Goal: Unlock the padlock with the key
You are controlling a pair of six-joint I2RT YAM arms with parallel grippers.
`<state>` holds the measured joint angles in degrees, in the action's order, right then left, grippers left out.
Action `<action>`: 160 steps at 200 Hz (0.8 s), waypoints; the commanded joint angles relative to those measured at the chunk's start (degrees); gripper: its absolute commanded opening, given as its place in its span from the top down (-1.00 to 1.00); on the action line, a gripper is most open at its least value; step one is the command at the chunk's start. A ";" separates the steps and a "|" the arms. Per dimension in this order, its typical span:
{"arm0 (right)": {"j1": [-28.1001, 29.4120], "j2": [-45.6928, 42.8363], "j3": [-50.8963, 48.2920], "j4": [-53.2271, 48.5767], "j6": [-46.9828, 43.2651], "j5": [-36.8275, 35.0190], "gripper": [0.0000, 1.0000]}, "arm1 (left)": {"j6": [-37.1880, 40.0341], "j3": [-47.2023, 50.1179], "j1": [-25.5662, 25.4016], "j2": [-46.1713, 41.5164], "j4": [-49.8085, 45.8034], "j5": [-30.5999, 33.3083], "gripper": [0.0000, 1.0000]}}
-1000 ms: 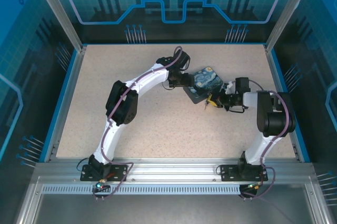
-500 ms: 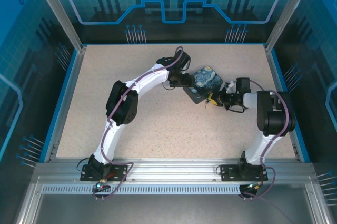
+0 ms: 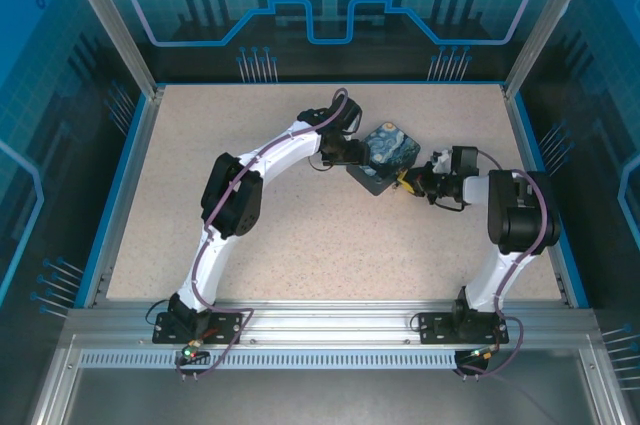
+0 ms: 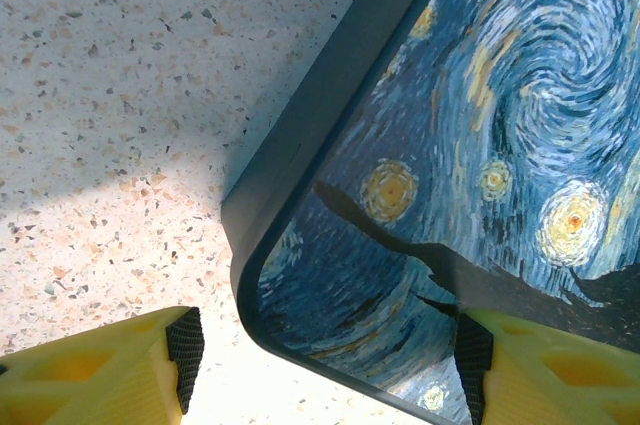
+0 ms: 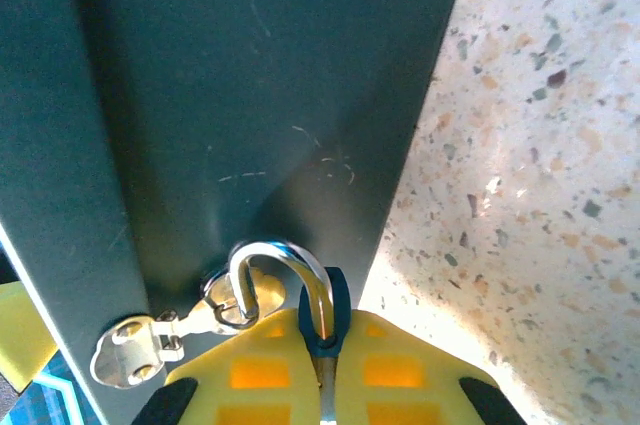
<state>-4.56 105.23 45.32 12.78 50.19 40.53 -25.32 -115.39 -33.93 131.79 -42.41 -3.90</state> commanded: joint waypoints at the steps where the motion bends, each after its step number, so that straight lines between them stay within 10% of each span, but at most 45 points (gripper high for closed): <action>1: -1.44 1.00 1.50 1.32 0.53 -0.28 1.00 | 1.13 1.93 -0.12 3.21 -5.23 1.00 -0.36; 121: -5.82 -6.79 -4.25 -12.16 -4.47 -2.33 1.00 | 0.90 -0.79 0.34 0.32 -5.07 -1.65 -0.55; 160: -7.78 -12.23 -6.79 -18.12 -6.64 -4.64 -0.05 | -0.72 0.42 0.45 -4.73 -3.15 -3.65 -0.79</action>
<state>-10.74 96.99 39.59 1.52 46.22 38.00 -25.47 -115.57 -33.50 131.61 -43.53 -5.10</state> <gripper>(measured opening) 0.429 0.845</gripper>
